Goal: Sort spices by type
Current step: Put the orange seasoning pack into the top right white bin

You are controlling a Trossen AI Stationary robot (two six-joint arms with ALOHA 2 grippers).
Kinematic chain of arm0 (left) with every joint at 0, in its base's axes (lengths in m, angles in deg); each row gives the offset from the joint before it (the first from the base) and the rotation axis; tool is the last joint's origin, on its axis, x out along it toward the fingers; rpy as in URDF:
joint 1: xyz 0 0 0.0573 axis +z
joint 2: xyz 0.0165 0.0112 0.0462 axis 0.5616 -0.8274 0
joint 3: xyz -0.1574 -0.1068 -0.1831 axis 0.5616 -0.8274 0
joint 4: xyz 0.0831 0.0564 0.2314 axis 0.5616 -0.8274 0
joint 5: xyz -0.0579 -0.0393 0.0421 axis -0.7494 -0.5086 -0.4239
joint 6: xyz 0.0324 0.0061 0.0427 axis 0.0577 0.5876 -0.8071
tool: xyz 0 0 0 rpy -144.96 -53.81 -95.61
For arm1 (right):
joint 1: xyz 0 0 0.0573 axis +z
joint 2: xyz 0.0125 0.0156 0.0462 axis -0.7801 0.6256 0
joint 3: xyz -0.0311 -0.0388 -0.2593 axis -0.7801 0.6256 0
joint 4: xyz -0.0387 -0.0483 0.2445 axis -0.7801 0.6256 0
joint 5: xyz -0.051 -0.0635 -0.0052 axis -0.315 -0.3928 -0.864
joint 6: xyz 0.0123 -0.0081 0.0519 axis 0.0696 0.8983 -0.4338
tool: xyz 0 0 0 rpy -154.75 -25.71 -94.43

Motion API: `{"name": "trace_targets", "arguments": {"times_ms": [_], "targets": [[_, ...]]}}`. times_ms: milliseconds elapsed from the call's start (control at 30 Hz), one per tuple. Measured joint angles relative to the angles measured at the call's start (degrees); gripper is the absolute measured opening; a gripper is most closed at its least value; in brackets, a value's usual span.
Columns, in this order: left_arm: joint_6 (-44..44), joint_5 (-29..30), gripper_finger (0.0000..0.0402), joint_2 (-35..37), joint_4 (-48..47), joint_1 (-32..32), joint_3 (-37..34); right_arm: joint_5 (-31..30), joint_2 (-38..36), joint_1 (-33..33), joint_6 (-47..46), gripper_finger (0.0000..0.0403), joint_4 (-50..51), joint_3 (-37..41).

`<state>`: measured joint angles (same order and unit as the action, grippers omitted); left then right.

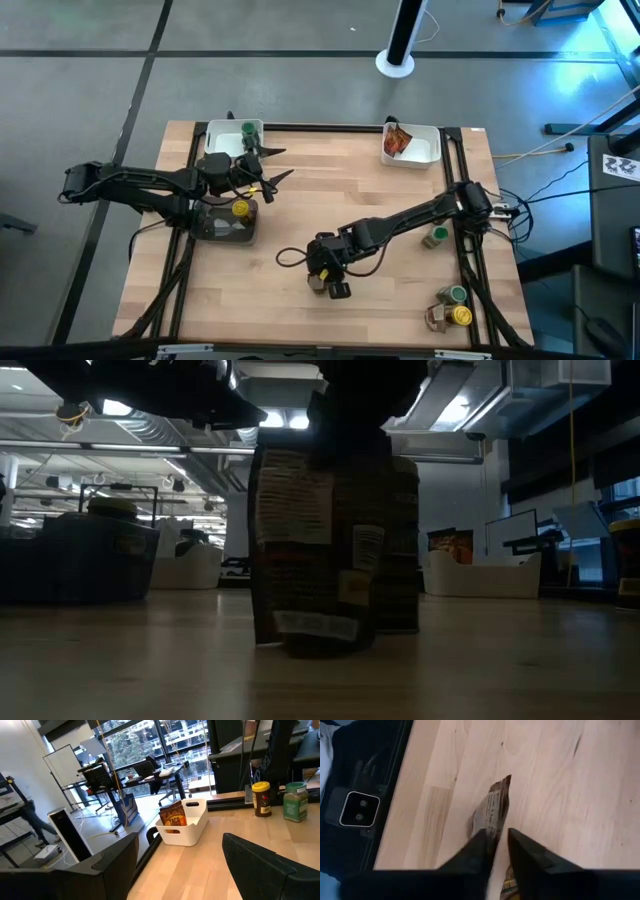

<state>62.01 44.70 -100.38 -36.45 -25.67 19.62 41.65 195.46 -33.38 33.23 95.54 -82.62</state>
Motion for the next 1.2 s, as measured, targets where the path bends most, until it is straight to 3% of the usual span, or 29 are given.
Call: {"name": "trace_targets", "arguments": {"times_ms": [100,167,1200], "targets": [[0.0,0.0,0.0276,0.0,0.1,0.0,0.0,0.1,0.3,-0.4,1.2,0.0019,0.1,0.0],[-0.2,0.0,0.0276,0.0,0.2,0.0,0.0,-0.1,0.3,-0.4,1.8,0.0007,0.0,0.0],[-0.4,0.0,0.0276,0.0,0.0,0.0,0.0,-12.2,0.3,-0.2,8.1,0.0002,18.9,-16.8]]}}
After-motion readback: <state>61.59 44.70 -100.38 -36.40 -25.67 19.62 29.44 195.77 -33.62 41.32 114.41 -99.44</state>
